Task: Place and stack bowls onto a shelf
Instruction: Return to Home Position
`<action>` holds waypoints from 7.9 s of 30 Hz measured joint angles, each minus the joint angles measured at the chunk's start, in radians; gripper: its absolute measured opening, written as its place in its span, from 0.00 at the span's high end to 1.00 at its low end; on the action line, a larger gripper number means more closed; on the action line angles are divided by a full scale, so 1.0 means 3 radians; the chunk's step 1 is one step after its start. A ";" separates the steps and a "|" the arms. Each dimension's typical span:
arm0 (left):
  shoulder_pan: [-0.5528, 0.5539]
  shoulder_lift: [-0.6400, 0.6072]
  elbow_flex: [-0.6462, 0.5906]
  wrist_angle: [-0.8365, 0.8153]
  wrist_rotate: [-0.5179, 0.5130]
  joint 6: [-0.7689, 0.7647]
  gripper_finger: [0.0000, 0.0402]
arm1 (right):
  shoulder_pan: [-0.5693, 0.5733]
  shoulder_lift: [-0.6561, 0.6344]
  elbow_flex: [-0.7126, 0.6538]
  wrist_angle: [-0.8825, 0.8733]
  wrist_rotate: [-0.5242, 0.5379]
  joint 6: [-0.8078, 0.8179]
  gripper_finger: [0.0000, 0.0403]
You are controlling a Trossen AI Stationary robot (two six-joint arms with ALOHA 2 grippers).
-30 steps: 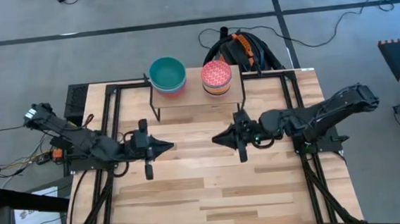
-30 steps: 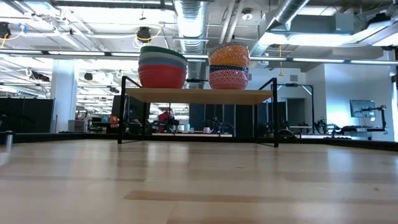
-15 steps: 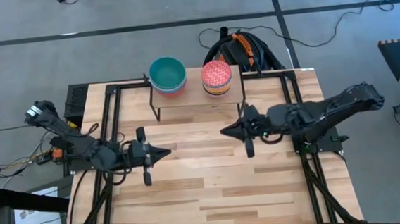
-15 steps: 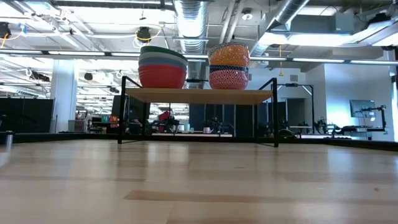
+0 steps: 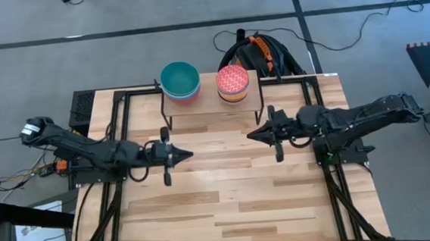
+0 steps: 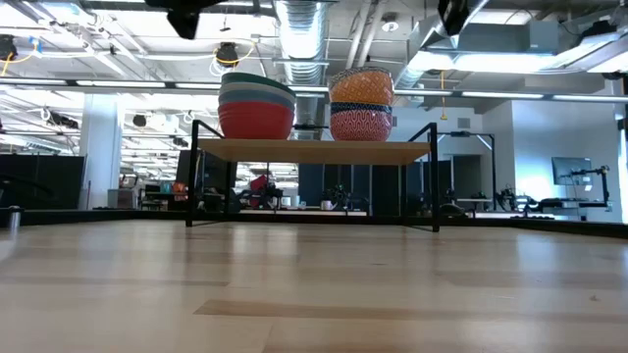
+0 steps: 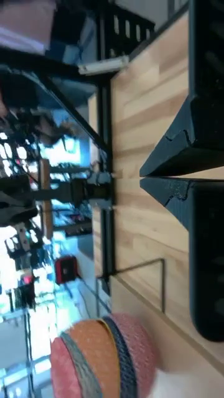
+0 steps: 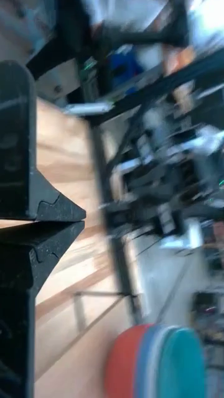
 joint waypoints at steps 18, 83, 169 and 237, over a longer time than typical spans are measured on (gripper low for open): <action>0.0650 -0.0123 0.0000 0.0140 0.0727 0.0231 1.00 | -0.0158 -0.1256 -0.0903 0.0135 -0.0304 -0.0290 0.95; 0.0732 -0.3273 -0.1841 -0.1107 0.0627 0.0253 1.00 | -0.0232 -0.3242 -0.2582 0.0133 -0.0395 -0.0487 0.95; 0.0898 -0.3251 -0.1859 -0.1109 0.0810 0.0208 1.00 | 0.0250 -0.2654 -0.2389 -0.0677 -0.0375 -0.0232 0.85; 0.0884 -0.3258 -0.1859 -0.1114 0.0818 0.0208 1.00 | 0.0252 -0.2266 -0.2381 -0.0662 -0.0387 -0.0228 0.85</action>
